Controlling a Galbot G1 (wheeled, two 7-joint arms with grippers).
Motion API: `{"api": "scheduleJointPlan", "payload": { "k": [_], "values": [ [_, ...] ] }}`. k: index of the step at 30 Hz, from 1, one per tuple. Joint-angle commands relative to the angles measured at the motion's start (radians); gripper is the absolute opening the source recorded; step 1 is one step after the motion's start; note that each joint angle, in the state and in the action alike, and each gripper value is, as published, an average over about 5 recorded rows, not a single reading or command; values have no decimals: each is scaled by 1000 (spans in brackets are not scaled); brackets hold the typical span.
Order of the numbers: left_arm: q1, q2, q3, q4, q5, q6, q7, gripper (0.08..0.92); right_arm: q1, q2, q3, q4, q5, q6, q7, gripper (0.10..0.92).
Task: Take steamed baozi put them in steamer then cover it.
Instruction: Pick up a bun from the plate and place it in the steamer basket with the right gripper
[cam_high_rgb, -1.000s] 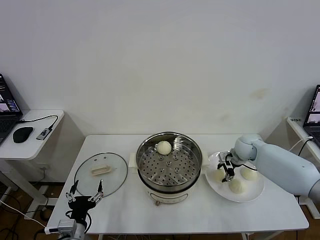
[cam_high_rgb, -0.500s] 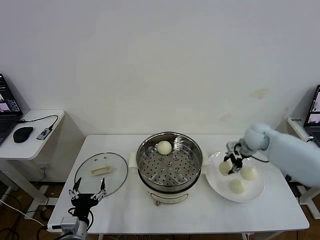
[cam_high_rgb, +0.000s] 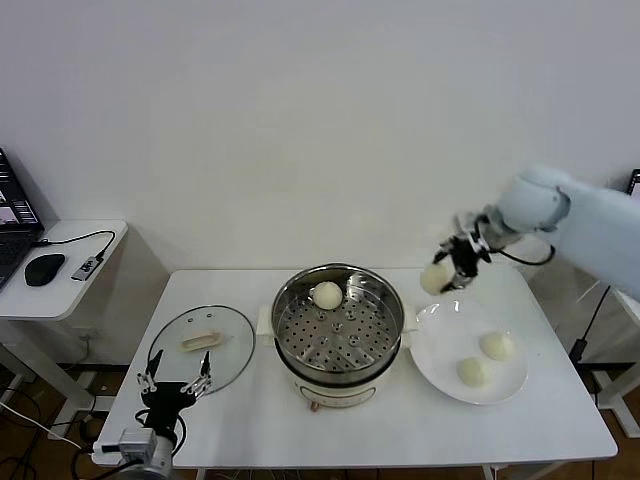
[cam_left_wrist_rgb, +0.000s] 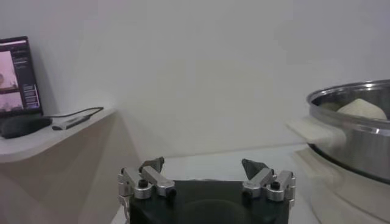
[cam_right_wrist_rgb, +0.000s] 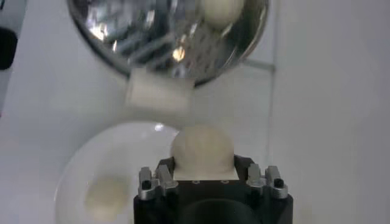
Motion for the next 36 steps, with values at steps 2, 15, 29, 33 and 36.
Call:
{"api": "scheduleJointPlan", "payload": {
  "k": [2,15,29,33,36],
  "values": [
    [-1,1,-3,-1,-1,0,0,823,116,222,-82,34,213,-111,84,619],
    [7,-9,-27,-4,-4,-4,1,823,-108,489,-58,-134,221,-228,155,619],
    [8,-15,-25,6,-6,-9,2,823,-203,543,-62,-187,221,-284,191,619],
    [8,-16,-22,6,-5,-10,2,823,-213,539,-61,-192,216,-287,197,631],
    [6,-17,-19,5,-5,-9,2,823,-210,531,-58,-188,214,-285,199,693]
  ]
}}
